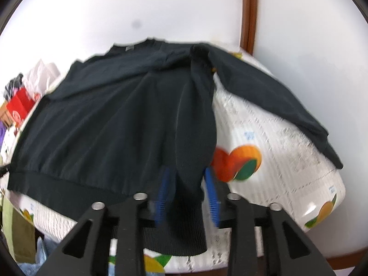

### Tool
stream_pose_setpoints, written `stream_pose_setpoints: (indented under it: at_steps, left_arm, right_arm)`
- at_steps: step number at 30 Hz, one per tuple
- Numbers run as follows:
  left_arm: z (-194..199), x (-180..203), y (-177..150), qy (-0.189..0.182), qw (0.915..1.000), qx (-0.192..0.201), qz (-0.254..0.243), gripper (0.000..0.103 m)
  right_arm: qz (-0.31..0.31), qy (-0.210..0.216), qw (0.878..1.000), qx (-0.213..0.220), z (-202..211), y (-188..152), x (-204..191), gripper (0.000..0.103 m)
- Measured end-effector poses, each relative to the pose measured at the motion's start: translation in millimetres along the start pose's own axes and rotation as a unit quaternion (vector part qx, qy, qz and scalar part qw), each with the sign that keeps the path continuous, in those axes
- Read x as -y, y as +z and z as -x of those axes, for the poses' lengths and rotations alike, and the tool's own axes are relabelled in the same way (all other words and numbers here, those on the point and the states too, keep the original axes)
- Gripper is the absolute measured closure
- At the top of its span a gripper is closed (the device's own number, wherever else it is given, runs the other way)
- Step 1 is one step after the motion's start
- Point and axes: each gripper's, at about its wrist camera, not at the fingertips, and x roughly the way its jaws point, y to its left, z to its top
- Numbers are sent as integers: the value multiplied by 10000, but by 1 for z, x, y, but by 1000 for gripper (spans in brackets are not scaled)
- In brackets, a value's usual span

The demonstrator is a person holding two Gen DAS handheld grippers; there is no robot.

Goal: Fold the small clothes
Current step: 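Carry the held sleeve across the sweatshirt body with the right gripper, then lay the sleeve flat on the body and open the right gripper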

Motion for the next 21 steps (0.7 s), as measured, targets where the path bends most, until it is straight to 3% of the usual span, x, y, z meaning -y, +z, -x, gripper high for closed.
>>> stream_pose_setpoints:
  at_steps: [4,9,11,16,21]
  left_arm:
    - [0,1,16,164,9998,111,4,67]
    - [-7,-3,44,188,9996,150,178,66]
    - [-10,-3,54,212,9994,171,210,55]
    - [-24,1,86,377,9988,285,112,54]
    - [-45,2,122,545,9976,424,-19,54]
  right_arm:
    - [24,10,9999,159,-6,34,-7,59]
    - [222,157,9992,308,-27,79,-35,50]
    - [183,227,9990,346,-45,103,-45,47]
    - [-413,451,9981,68,-106,159,-48,46]
    - [-979,290,9943,-296,-164,193,-40,46]
